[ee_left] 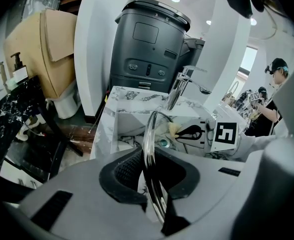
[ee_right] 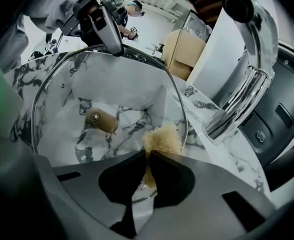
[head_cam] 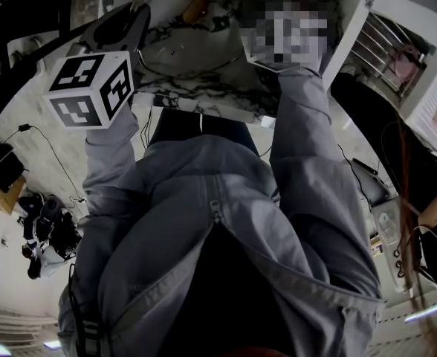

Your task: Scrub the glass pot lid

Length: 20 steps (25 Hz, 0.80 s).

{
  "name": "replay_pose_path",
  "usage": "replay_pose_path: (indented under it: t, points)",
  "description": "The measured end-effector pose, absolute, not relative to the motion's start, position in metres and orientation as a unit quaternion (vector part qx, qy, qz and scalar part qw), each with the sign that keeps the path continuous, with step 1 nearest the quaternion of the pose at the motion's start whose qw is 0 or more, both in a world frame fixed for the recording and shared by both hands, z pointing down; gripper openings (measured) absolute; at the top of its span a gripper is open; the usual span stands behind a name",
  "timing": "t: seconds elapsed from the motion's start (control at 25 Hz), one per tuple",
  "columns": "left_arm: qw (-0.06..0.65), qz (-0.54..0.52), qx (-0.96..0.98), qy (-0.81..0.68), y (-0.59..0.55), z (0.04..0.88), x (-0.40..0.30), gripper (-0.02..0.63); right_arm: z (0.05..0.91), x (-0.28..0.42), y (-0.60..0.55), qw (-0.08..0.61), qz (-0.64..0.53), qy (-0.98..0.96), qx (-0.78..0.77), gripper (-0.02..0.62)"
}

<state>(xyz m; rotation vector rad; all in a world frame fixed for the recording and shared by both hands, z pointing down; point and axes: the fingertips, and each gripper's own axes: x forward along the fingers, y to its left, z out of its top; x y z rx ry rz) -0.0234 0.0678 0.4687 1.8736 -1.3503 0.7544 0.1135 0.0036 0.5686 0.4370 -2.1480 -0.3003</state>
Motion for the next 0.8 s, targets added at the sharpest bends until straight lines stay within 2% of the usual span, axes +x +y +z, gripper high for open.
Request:
replay_pose_path:
  t: [0.8]
  points:
    - [0.359, 0.286, 0.714, -0.528, 0.066, 0.474, -0.030, 0.072, 0.610, 0.123, 0.083, 0.464, 0.030, -0.879, 0.109, 0.044]
